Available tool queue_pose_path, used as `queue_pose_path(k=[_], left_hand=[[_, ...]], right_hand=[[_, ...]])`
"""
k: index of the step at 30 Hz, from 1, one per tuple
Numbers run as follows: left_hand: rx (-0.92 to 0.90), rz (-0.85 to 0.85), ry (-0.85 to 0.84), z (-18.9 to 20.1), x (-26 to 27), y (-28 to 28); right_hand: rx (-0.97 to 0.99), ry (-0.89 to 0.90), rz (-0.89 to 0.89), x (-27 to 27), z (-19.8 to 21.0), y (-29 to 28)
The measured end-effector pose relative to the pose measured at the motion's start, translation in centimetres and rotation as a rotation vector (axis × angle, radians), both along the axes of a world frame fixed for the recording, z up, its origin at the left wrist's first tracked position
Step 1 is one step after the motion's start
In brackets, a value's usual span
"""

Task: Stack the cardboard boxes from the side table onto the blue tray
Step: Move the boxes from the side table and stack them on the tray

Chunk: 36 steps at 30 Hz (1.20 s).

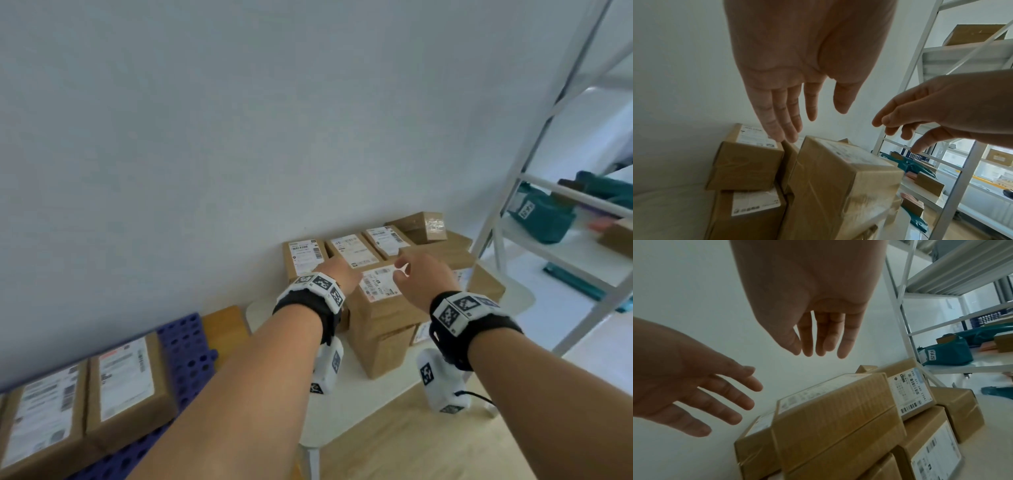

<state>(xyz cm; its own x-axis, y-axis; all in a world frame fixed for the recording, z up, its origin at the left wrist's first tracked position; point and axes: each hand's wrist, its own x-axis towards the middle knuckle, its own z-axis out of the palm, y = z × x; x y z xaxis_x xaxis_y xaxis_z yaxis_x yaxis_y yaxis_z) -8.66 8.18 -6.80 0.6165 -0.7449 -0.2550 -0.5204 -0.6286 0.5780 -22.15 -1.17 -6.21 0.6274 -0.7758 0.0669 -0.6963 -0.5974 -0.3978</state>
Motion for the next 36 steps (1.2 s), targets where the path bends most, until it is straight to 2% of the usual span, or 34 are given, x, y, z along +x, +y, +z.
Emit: queue_pose_path(k=[6, 10, 13, 16, 19, 23, 30, 34, 36], left_hand=[[0.031, 0.09, 0.138, -1.1, 0.6, -2.8], [0.112, 0.157, 0.209, -2.5, 0.1, -3.9], [0.113, 0.266, 0.324, -4.6, 0.0, -4.9], [0.095, 0.329, 0.418, -6.8, 0.0, -5.5], [0.074, 0.362, 0.489, -7.3, -0.9, -5.3], [0.045, 0.397, 0.538, -9.0, -1.0, -5.7], [-0.161, 0.54, 0.584, -6.7, -1.3, -4.6], [-0.249, 0.451, 0.489, -2.5, -3.0, -2.5], [-0.28, 0.412, 0.445, -2.0, -2.7, -1.4]], right_hand=[[0.023, 0.066, -0.015, 0.1, -1.1, -3.5], [0.12, 0.114, 0.0, 0.0, -2.3, -5.2], [0.22, 0.161, 0.04, -0.1, -3.4, -6.4], [0.254, 0.133, 0.085, -0.3, -4.2, -7.2], [0.272, 0.091, 0.129, -0.6, -4.6, -8.0], [0.276, 0.059, 0.163, -1.1, -4.7, -8.4], [0.269, 0.055, 0.213, -1.5, -3.0, -8.2], [0.253, 0.05, 0.268, -1.4, -1.3, -7.8], [0.244, 0.044, 0.305, -1.3, -0.7, -7.3]])
